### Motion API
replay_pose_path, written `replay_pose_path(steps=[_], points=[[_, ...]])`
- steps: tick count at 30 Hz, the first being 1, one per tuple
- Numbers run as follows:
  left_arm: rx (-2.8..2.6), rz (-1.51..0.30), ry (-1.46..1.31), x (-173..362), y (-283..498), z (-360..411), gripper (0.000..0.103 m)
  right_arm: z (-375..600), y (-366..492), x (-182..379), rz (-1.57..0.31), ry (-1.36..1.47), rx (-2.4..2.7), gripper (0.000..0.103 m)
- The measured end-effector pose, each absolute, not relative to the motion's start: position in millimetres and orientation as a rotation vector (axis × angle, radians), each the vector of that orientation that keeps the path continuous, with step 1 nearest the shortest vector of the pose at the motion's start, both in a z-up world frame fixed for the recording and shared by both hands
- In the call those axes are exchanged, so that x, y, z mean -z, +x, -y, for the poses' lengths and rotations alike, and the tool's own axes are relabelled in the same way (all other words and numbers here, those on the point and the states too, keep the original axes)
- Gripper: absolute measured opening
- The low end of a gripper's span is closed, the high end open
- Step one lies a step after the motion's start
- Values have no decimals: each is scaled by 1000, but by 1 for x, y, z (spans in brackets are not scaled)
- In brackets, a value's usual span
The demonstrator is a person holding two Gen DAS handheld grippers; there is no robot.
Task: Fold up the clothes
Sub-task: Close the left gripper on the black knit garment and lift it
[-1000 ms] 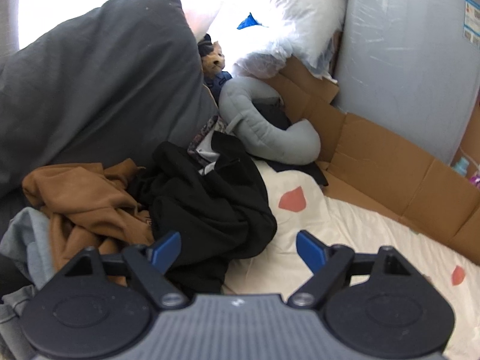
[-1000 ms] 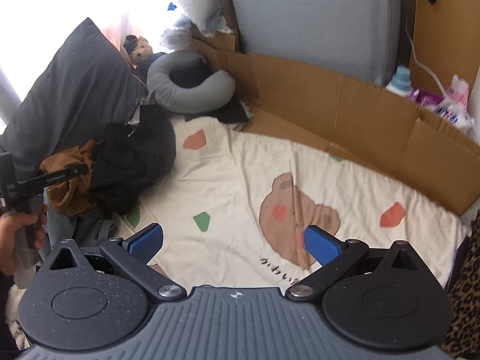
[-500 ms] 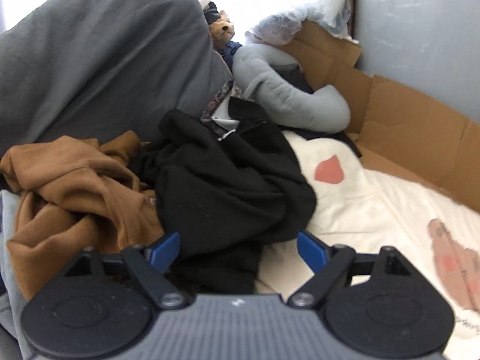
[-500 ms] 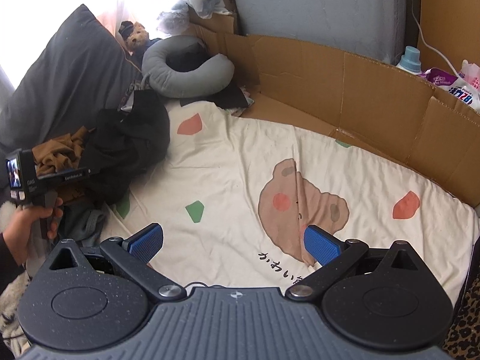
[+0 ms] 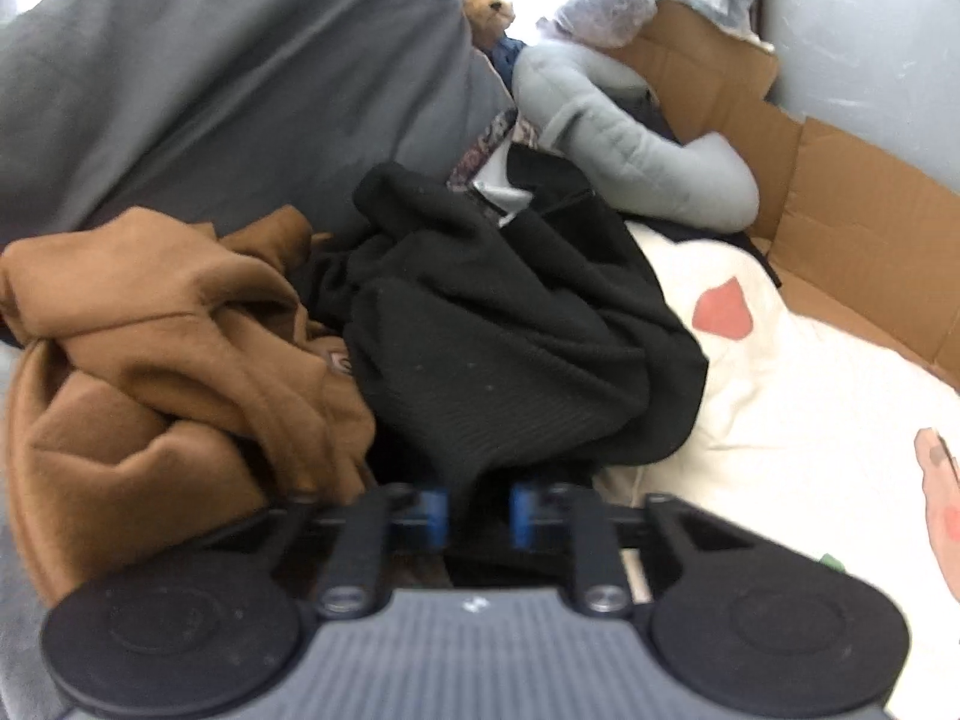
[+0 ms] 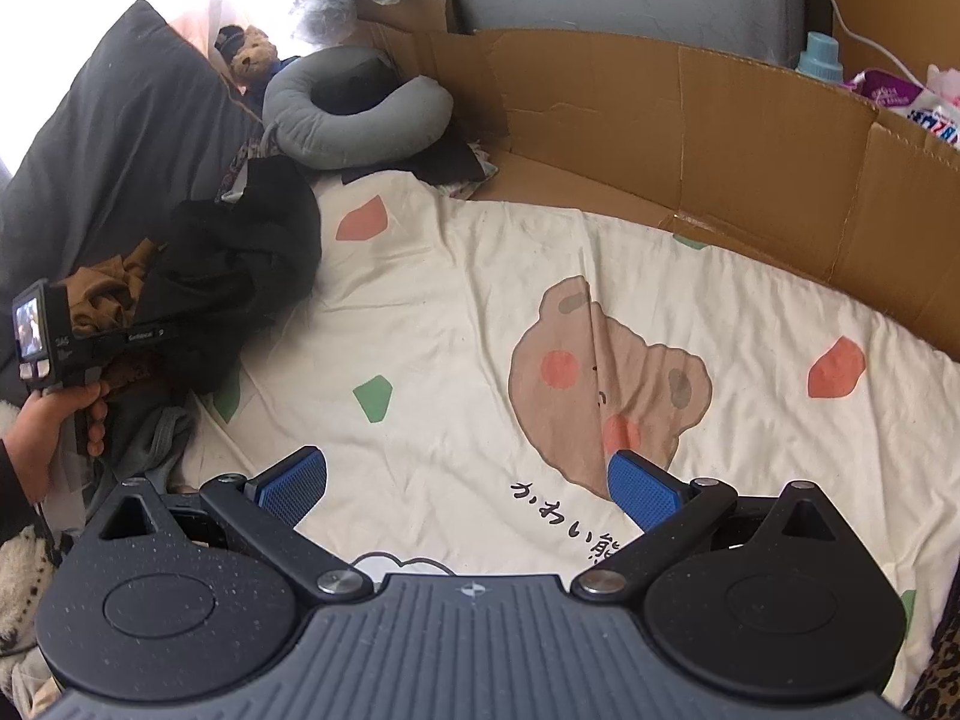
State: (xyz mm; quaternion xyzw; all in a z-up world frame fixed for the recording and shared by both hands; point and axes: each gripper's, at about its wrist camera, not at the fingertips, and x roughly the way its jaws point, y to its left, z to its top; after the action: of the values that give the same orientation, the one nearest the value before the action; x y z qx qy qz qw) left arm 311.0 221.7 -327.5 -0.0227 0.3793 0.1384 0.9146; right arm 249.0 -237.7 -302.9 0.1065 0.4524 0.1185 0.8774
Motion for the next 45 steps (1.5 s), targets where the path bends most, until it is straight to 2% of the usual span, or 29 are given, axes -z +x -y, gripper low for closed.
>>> replay_pose_path(steps=[5, 25, 45], points=[[-267, -758, -52, 322, 298, -214, 4, 254, 249, 308, -938, 290, -232, 103], [-17, -712, -138, 297, 276, -140, 3, 256, 247, 325, -952, 331, -268, 103], [331, -842, -202, 326, 239, -52, 3, 260, 242, 339, -970, 400, -304, 103]])
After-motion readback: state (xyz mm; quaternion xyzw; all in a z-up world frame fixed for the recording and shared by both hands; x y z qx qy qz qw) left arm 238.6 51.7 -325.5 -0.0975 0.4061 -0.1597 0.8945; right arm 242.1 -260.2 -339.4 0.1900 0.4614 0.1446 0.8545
